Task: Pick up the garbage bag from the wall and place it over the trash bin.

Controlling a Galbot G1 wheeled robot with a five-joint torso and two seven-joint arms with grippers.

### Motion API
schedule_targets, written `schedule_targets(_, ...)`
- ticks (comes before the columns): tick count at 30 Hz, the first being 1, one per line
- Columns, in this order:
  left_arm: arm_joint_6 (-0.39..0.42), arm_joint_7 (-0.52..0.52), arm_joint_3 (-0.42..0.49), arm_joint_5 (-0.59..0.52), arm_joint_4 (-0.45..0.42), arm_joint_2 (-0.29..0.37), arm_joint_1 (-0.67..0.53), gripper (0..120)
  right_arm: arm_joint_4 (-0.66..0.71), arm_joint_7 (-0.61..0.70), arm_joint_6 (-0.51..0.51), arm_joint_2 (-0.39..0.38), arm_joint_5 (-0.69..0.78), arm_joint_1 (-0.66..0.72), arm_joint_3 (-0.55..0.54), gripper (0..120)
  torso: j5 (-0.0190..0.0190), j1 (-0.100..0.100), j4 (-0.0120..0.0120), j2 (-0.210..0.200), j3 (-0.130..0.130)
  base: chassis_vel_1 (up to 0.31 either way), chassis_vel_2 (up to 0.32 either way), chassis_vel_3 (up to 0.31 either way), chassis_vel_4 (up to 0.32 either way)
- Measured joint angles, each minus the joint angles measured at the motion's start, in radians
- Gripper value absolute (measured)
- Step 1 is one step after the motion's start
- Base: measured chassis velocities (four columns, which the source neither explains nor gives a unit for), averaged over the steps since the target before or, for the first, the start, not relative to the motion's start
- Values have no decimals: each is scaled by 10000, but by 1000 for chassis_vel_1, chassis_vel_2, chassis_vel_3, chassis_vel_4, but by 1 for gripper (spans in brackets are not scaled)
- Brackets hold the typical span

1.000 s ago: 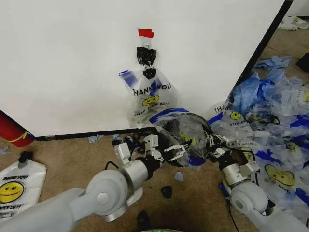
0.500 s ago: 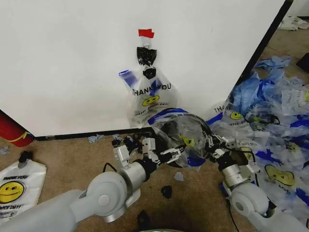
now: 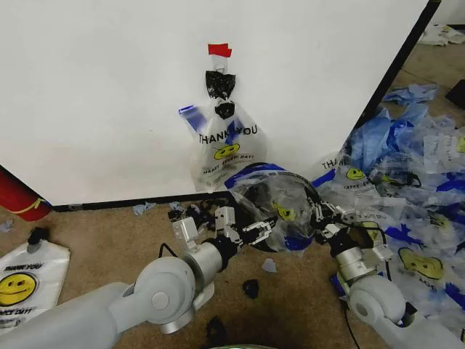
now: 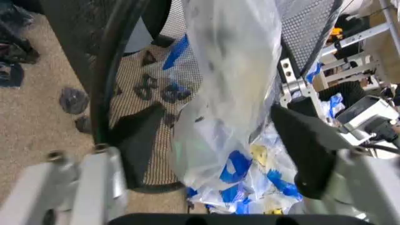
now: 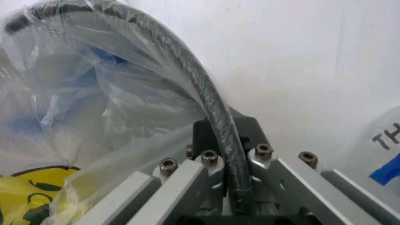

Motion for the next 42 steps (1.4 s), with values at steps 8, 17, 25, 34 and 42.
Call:
schedule_targets(8,15,-180,-52,-67,-89,15,77,36,-65,6,0,48,-21,22,-32,0,0,0,0,0,0,0,0,0,0)
schedule_targets(17,-95,-222,-142,-82,-4,-178,34,1,-51,7,-8,55,-45,-4,-41,0,0,0,0,0,0,0,0,0,0)
schedule_targets(25,-95,-262,-220,-24,-81,-139,266,0,-61,80,-29,132,57,25,-50,0,0,0,0,0,0,0,0,0,0)
schedule_targets(34,-93,-270,-484,83,-229,88,517,0,-172,194,-76,260,320,223,-189,0,0,0,0,0,0,0,0,0,0)
schedule_targets(42,-109,-231,-679,176,-409,322,742,0,-265,494,-220,247,970,483,-199,0,0,0,0,0,0,0,0,0,0)
